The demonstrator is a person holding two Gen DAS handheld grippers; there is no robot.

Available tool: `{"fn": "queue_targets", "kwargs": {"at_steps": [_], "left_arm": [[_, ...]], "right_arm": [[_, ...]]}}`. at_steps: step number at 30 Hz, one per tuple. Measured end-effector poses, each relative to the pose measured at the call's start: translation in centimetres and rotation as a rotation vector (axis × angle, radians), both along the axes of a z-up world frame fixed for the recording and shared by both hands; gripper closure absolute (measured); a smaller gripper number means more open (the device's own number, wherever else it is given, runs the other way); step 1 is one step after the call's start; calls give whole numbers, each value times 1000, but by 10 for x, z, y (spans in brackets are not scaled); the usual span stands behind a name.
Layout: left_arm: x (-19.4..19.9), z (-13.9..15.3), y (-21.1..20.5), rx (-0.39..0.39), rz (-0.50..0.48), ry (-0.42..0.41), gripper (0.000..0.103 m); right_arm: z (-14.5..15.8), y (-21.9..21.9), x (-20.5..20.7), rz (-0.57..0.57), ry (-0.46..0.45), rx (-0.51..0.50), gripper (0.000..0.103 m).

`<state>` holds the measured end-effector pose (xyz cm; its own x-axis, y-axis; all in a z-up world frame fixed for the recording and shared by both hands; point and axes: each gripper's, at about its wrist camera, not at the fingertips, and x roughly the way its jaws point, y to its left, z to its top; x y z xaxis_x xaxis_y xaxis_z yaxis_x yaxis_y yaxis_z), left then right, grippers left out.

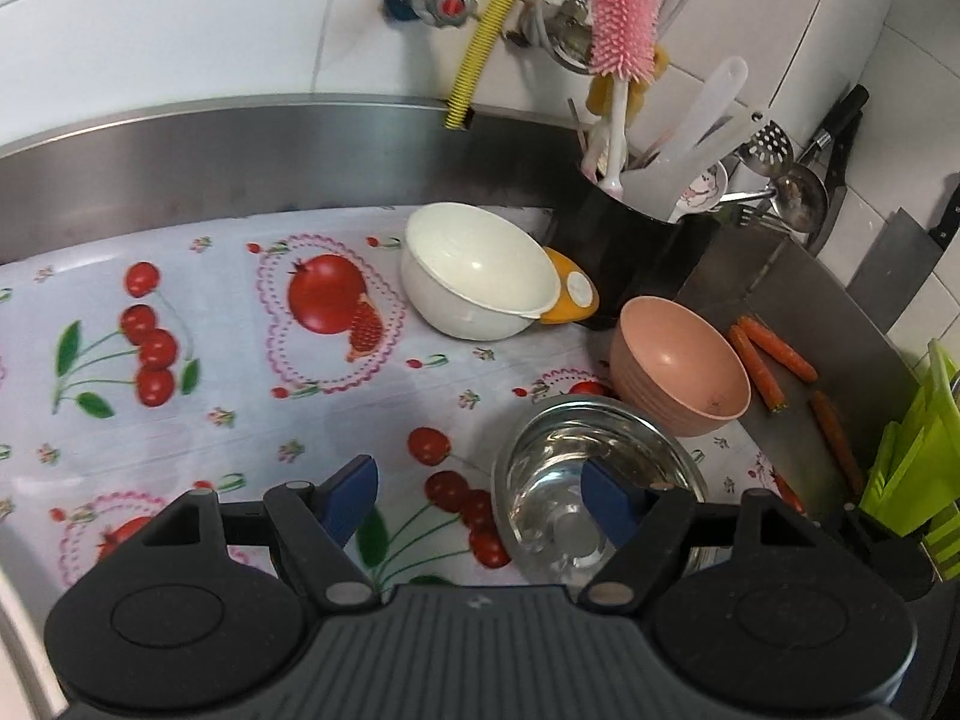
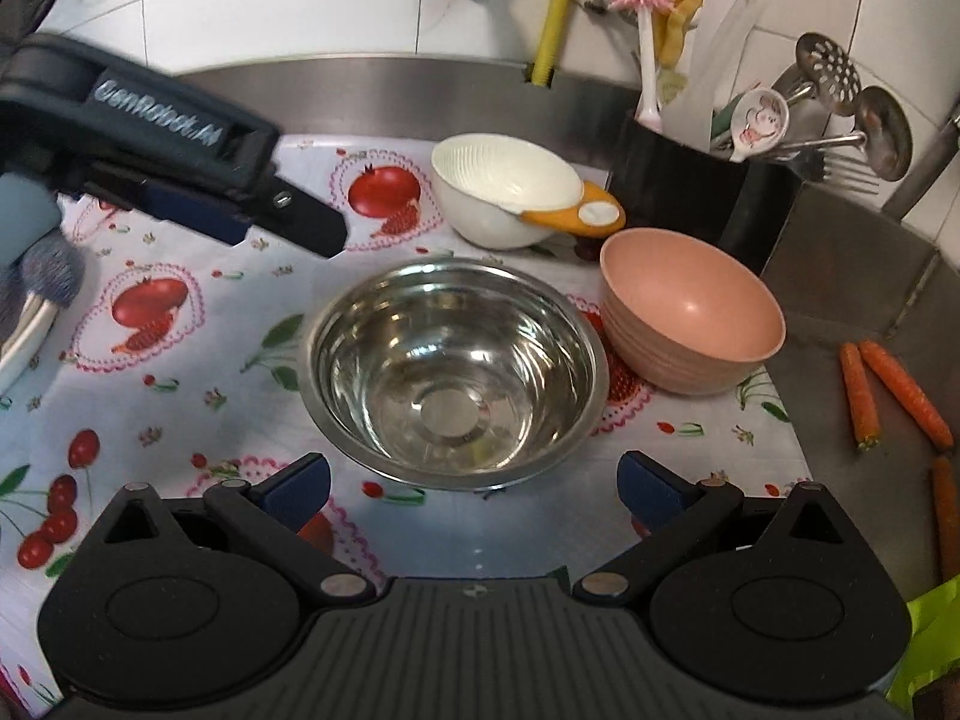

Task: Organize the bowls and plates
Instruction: 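Move both grippers over to the steel bowl, then grasp the rim of the steel bowl with both grippers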

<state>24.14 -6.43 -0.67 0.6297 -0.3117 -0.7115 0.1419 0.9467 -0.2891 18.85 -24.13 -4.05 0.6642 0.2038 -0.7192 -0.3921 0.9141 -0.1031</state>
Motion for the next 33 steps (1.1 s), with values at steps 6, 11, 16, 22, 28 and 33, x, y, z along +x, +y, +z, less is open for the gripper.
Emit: {"fn": "queue_targets", "kwargs": {"at_steps": [6,11,16,22,28,33], "left_arm": [[14,-10,-12,-8,-26,26,0],[23,-19,-16,-14,-45,42,0],[30,-27,-16,-28,-47,61,0],[34,-32,-15,-39,-56,71,0],[35,-34,-16,-35,-75,68,0],[29,-32,-14,-3,-74,64,0]], "right_arm": [[-8,2,9,12,16,3,95],[-14,5,18,19,23,2,95],[-18,5,24,20,32,14,95],[-19,10,29,29,25,14,95],[-18,15,31,34,20,13,95],[-17,18,30,37,23,14,95]]}}
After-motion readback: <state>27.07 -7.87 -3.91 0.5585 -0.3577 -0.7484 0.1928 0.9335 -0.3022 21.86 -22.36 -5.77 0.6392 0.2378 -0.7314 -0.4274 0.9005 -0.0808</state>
